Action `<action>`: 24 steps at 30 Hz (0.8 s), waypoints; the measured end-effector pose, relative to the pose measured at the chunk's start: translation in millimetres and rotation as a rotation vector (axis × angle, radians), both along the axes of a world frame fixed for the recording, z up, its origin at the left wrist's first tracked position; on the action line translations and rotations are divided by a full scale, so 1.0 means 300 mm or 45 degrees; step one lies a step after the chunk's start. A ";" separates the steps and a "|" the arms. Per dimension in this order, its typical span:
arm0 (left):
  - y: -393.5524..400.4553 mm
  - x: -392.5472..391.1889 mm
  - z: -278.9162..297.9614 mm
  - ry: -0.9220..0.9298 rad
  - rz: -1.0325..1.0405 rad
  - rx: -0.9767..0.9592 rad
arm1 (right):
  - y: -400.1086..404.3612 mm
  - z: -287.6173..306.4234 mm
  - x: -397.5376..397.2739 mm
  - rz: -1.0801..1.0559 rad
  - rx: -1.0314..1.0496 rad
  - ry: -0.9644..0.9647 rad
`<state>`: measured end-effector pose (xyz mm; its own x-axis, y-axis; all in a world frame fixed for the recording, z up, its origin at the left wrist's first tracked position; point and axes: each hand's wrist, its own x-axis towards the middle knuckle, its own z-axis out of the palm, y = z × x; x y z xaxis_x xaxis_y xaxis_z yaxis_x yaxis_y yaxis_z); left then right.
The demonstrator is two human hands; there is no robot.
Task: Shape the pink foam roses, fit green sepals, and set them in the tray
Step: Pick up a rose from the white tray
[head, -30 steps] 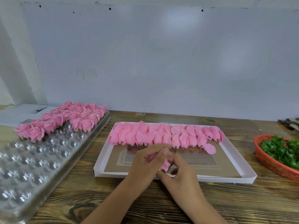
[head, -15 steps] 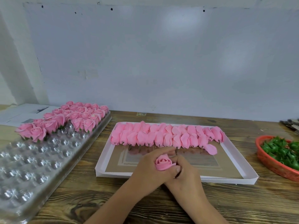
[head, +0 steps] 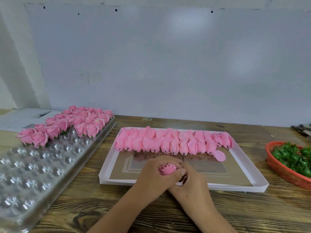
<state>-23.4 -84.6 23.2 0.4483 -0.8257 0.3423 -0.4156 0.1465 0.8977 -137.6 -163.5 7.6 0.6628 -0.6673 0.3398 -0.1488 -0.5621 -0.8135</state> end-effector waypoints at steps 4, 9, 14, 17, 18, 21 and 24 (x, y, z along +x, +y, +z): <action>0.003 0.003 -0.003 0.004 -0.024 0.033 | -0.008 0.000 0.004 -0.037 0.102 -0.114; 0.003 0.008 -0.001 0.123 -0.018 0.102 | -0.022 -0.010 0.003 -0.074 0.138 -0.191; -0.008 0.017 -0.013 0.133 0.030 0.047 | -0.026 -0.015 0.007 -0.084 0.044 -0.158; -0.006 0.027 -0.012 0.157 0.019 0.048 | -0.022 -0.016 0.011 -0.067 -0.003 -0.108; -0.004 0.029 -0.013 0.150 0.009 0.048 | -0.022 -0.016 0.010 -0.063 -0.015 -0.097; -0.001 0.032 -0.012 0.097 -0.012 0.048 | -0.021 -0.011 0.006 -0.022 -0.059 -0.069; 0.001 0.036 -0.012 0.044 -0.018 0.064 | -0.024 -0.013 0.006 -0.014 -0.109 -0.043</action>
